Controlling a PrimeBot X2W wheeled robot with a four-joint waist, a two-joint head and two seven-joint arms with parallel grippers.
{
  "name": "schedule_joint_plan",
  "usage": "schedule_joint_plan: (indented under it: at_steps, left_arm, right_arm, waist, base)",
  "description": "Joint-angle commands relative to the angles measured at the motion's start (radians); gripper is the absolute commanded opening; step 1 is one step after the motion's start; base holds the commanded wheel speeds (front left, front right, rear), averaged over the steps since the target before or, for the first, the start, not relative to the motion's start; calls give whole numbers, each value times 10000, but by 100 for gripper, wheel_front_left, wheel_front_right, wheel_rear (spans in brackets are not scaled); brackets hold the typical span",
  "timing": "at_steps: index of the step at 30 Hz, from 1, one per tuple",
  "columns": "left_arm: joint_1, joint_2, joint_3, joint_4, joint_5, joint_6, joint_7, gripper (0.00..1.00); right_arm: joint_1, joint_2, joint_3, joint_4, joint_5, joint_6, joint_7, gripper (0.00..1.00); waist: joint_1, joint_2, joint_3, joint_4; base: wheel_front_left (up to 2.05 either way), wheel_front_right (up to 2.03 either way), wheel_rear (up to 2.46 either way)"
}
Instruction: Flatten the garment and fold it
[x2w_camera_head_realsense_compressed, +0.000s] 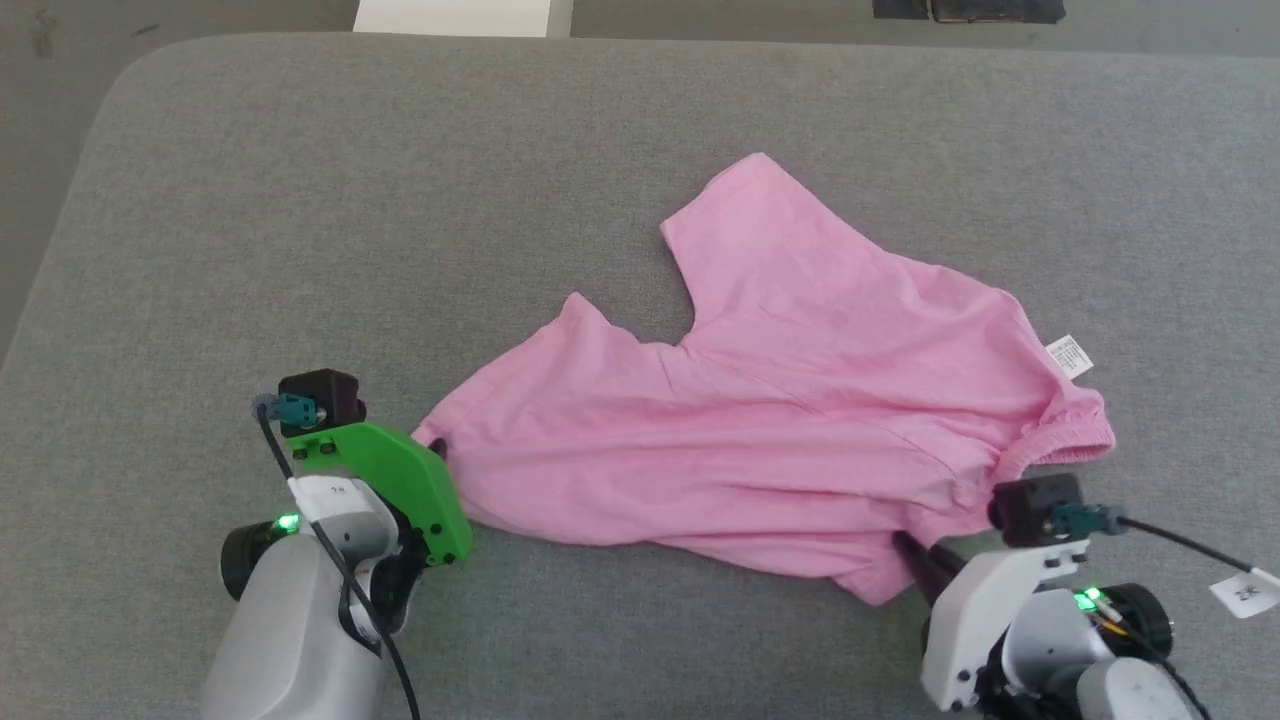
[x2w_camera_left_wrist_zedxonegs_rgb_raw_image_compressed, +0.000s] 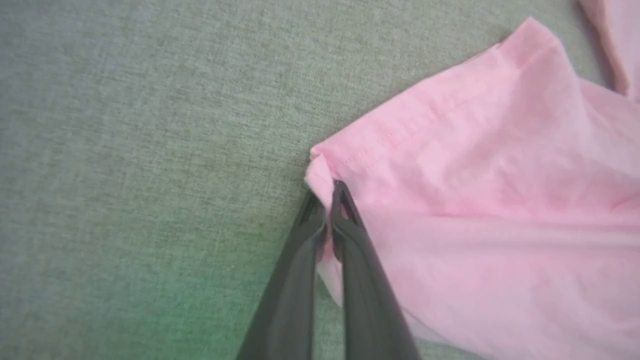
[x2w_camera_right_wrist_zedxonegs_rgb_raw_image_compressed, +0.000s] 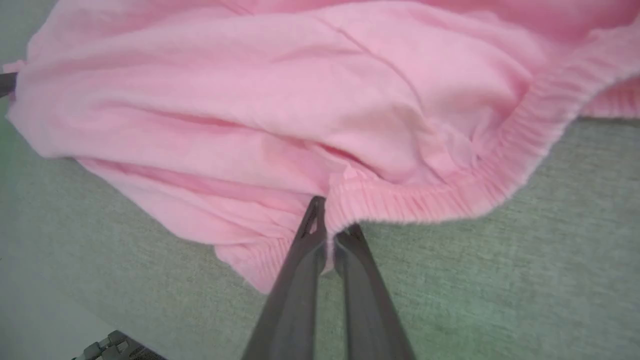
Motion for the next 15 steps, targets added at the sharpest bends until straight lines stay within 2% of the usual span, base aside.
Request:
schedule_joint_plan:
  at_steps: [1, 6, 10, 15]
  left_arm:
    - [233, -162, -66, -23, -123, -117, -25, 0]
    - [204, -153, 94, -1056, -510, -512, -484, 0]
    - [22, -273, 292, -2121, -1216, -824, -492, 0]
    - [-727, -445, 600, -3342, -2326, -926, -320, 0]
  right_arm:
    - [-208, -10, -107, -50, 50, -17, -20, 0]
    - [-472, -10, -163, -346, 469, -17, 419, 0]
    - [-857, -55, -386, -1010, 1700, -17, 1290, 0]
    - [-1798, -570, -1071, -2218, 3330, -17, 2695, 0]
  waist:
    - [0, 0, -92, 42]
    - [0, 0, -453, 44]
    - [0, 0, -820, 11]
    - [0, 0, -1234, -59]
  base:
    - [0, 0, 0]
    - [0, 0, 0]
    - [0, 0, 0]
    - [0, 0, 0]
